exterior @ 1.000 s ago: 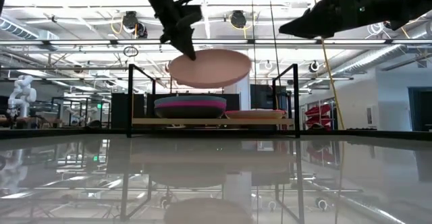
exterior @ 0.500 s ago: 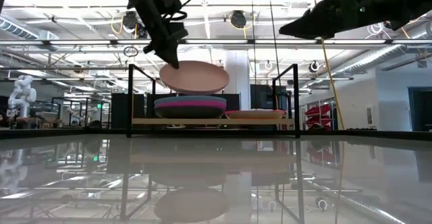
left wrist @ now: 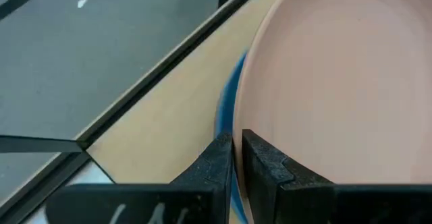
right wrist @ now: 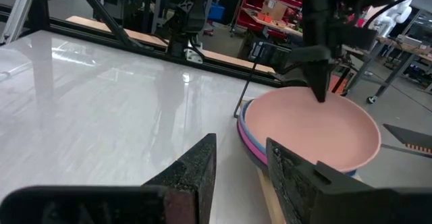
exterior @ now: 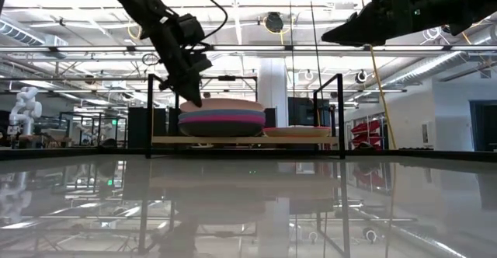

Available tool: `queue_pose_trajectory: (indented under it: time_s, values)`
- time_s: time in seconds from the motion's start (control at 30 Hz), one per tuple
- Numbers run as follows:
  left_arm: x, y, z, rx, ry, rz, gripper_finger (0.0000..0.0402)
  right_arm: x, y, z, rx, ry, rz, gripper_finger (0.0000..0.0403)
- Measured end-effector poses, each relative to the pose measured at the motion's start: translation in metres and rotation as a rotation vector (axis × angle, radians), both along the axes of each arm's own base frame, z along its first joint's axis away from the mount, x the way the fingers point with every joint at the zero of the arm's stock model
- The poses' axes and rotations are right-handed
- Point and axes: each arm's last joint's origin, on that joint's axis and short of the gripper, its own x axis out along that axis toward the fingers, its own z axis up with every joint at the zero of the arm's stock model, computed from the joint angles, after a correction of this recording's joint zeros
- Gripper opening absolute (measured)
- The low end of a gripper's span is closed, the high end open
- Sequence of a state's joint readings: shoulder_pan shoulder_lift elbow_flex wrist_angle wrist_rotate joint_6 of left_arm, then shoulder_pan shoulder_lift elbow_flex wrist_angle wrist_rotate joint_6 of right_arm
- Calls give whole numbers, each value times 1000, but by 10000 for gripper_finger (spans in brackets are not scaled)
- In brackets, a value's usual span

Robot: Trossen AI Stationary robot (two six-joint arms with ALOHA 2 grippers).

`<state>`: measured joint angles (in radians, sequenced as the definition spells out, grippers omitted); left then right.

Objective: Place and stack plates onto a shelf
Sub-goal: Stack the peach plate on the blue plate, then return to Home Position

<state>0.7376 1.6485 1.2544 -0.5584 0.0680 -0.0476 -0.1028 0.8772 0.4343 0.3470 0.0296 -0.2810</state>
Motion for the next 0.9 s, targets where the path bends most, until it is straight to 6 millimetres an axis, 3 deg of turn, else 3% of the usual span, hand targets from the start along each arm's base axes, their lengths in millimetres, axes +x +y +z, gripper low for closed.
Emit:
queue_pose_trajectory:
  time_s: [0.43,0.73,0.9]
  values:
    - [-8,11,-5,19,-34,36,37,0,0,0,0,-3,-1,112]
    - [-5,8,-2,18,-29,-2,142,0,0,0,0,-3,-1,112]
    - [-1,7,24,3,-16,-5,185,0,0,0,0,-3,-1,112]
